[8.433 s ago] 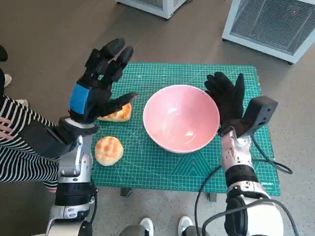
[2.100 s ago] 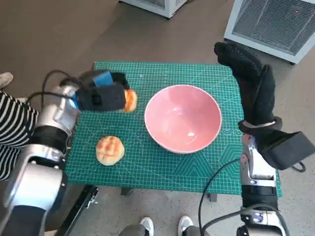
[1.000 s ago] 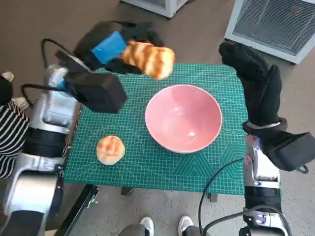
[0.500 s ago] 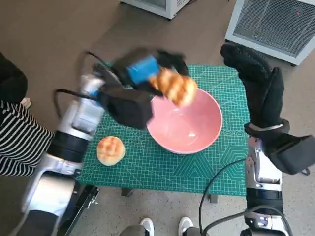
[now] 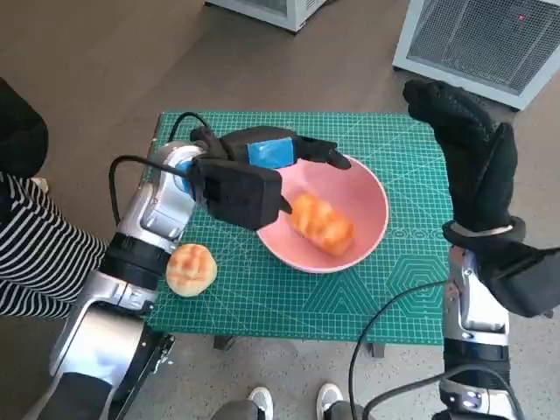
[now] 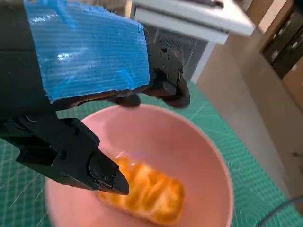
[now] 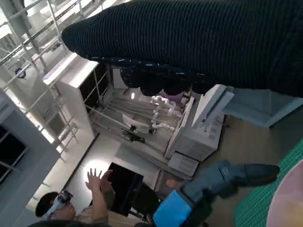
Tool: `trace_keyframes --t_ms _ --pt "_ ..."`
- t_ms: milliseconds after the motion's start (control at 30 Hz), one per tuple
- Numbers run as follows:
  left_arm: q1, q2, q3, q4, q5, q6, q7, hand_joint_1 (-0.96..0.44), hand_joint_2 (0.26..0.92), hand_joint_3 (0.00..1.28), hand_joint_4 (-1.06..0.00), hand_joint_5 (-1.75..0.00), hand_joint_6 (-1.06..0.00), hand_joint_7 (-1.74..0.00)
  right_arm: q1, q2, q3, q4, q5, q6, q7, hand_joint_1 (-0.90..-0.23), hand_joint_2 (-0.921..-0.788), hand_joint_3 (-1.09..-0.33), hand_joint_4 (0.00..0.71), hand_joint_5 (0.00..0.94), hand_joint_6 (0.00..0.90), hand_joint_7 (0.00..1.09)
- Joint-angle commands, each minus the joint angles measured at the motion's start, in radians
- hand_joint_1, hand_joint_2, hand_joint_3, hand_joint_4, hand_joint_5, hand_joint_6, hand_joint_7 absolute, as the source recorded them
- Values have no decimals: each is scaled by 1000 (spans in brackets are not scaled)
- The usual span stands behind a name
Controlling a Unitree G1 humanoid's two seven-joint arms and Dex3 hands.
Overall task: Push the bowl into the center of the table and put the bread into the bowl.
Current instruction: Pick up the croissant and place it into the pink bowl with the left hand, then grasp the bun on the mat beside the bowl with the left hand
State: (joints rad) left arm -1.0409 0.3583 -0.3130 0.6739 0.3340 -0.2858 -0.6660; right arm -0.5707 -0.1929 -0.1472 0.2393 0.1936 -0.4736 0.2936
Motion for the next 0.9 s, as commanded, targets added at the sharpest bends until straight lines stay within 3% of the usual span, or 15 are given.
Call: trace_keyframes --t_ms 33,467,900 --pt "21 45 29 -77 -20 -12 -4 -86 800 40 -155 -1 -225 -94 28 3 4 -11 -11 21 -16 -762 -921 -720 192 2 7 605" --pt "141 222 162 -296 -151 -49 -80 -117 800 24 -153 -3 -229 -62 34 13 12 -29 -16 35 -38 -770 -921 -708 191 1 6 606" --pt "371 414 302 -537 -202 4 -106 -107 790 14 -166 -6 -247 -65 30 22 15 -27 -3 38 -36 -769 -921 -699 188 0 8 608"
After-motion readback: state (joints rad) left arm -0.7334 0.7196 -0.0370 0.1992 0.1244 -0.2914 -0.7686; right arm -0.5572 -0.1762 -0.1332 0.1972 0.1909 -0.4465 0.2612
